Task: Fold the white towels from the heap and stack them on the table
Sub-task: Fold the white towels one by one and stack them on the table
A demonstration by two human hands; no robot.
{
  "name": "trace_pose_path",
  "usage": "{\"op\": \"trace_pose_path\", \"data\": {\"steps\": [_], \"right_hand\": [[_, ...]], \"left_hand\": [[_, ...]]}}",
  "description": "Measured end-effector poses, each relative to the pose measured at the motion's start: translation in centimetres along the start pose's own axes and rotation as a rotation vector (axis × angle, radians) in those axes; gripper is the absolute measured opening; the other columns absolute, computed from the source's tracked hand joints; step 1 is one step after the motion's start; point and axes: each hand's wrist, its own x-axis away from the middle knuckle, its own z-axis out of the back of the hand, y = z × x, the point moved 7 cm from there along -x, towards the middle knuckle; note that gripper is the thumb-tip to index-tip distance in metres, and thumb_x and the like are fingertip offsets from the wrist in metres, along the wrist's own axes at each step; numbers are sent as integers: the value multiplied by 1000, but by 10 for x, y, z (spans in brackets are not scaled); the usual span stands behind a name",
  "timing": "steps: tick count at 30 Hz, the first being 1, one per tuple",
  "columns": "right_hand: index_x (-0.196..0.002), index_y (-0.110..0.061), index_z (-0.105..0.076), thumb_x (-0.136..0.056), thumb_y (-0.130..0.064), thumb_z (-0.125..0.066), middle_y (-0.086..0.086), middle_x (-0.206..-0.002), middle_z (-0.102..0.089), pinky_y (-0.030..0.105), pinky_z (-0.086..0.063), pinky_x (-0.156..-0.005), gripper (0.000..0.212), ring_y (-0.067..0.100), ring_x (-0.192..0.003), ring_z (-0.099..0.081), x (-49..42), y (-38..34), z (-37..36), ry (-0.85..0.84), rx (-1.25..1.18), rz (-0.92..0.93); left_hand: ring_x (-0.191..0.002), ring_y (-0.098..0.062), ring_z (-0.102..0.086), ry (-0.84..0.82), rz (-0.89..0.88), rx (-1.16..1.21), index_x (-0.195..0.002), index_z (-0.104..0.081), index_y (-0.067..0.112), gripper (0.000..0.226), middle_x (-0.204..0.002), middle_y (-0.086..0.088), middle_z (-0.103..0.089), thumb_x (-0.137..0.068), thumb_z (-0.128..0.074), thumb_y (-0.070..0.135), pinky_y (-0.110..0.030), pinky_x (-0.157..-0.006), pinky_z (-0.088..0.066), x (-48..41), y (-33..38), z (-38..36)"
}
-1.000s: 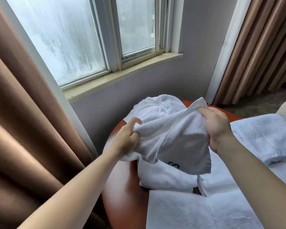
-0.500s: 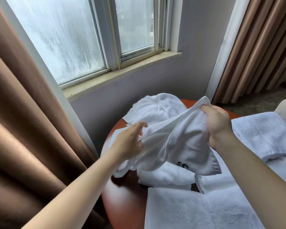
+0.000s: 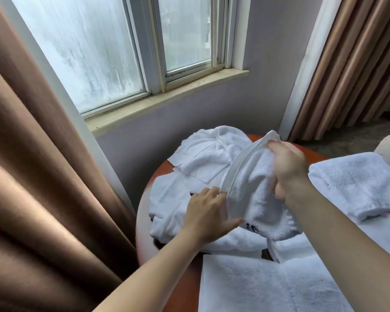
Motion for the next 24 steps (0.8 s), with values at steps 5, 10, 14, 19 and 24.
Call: {"op": "trace_pose_path", "data": {"steps": [5,10,14,19,24], "right_hand": [[-83,-14,-54,-94,-22,-56,8,-84,-48,35,-40,-70,13,22,-78,-46,0,-3,7,-31,24,-9],[-80,-12,-54,-94,-23,-57,7,-78,-45,34,-36,-66,18,21,-76,-41,-2,-6,19,-51,67,43],[-83,-7,-59,-94,-22,-57,6,-74,-44,32,-35,-63,19,19,-70,-39,-1,0,34,-15,158,96],[-63,-16,-41,-90,-31,-56,-2,-61,-37,33,-29,-62,35,19,-64,-33,-11,14,65,117,413,115],[-63,-11,-39,-98,-28,-46,5,-64,-45,35,-29,-55,40,25,-64,-40,-21,24,76,166,716,92]], "left_hand": [[-54,-28,-49,-62,181,123,-67,-36,13,34,-68,-4,-49,-50,-60,-3,-25,-45,-22,-1,-14,-15],[-86,-32,-55,-348,343,46,-85,-55,6,14,-91,-8,-53,-77,-45,1,-34,-65,-36,17,-58,-36],[-82,-33,-57,-278,385,-46,-71,-47,6,12,-82,-11,-58,-81,-42,11,-34,-62,-34,24,-80,-25],[-88,-30,-54,-91,325,0,-94,-61,4,24,-94,-9,-51,-97,-41,17,-39,-69,-42,1,-84,17],[-70,-36,-56,-119,145,76,-84,-60,4,53,-88,-11,-53,-84,-21,38,-46,-60,-48,-12,-64,31]]}}
